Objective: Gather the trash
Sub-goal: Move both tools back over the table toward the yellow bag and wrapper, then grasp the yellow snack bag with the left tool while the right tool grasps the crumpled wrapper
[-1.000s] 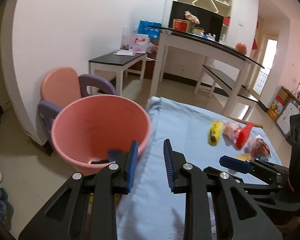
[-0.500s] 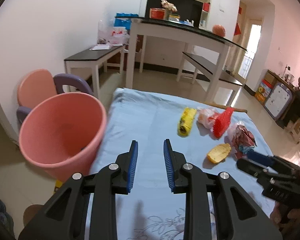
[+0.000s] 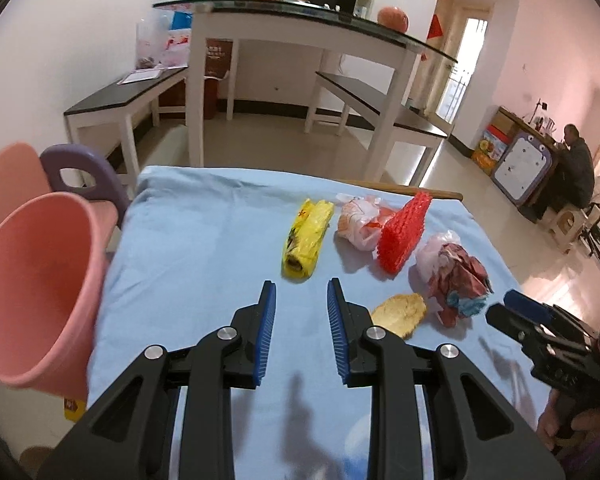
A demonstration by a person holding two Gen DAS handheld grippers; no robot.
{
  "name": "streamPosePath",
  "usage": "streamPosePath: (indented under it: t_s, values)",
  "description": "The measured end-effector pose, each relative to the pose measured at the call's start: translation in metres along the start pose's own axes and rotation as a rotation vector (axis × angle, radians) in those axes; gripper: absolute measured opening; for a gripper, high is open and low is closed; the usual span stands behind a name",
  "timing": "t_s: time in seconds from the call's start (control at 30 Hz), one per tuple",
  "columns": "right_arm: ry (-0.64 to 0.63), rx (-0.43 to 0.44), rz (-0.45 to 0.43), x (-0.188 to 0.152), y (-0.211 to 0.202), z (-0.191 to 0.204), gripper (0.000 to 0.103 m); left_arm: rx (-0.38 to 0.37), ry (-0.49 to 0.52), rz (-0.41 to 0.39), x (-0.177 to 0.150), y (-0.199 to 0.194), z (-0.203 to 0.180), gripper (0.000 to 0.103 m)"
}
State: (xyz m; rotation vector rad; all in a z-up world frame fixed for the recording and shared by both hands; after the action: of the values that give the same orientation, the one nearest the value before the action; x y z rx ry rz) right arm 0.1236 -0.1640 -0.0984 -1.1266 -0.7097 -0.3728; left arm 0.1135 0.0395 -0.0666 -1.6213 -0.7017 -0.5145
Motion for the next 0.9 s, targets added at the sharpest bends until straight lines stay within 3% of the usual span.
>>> streamPosePath:
  t_s: [0.5,0.63,0.77,0.83,0.9]
  values:
    - [0.03,-0.009,0.011,0.006,0.012,-0.016,0.06,0.047,0.096,0.09,0.023,0.088,-0.004,0.027]
    - [0.035,-0.018,0.027,0.004,0.018,-0.02,0.062,-0.002,0.08,0.135,0.016,0.101,-0.005,0.027]
    - [0.039,-0.005,0.031,0.004,0.022,-0.018,0.062,-0.019,0.085,0.101,0.015,0.097,-0.007,0.026]
    - [0.04,0.005,0.025,0.007,0.023,-0.015,0.062,-0.021,0.087,0.08,0.016,0.092,-0.008,0.011]
    - [0.051,0.019,0.022,0.01,0.026,-0.013,0.062,-0.02,0.088,0.07,0.015,0.085,-0.009,0.01]
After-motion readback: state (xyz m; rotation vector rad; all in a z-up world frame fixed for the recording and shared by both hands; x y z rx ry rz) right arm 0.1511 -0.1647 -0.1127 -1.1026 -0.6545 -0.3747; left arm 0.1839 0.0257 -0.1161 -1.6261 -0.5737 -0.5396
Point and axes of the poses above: each gripper's, at about its wrist camera, not at the fingertips, and y roughly the way its jaws point, z to its left, x to its top, the point moved 8 cm from there along y, roughly the way its jaws point, and after that the axes turned 2 degrees about z, right-handed, at the moved point
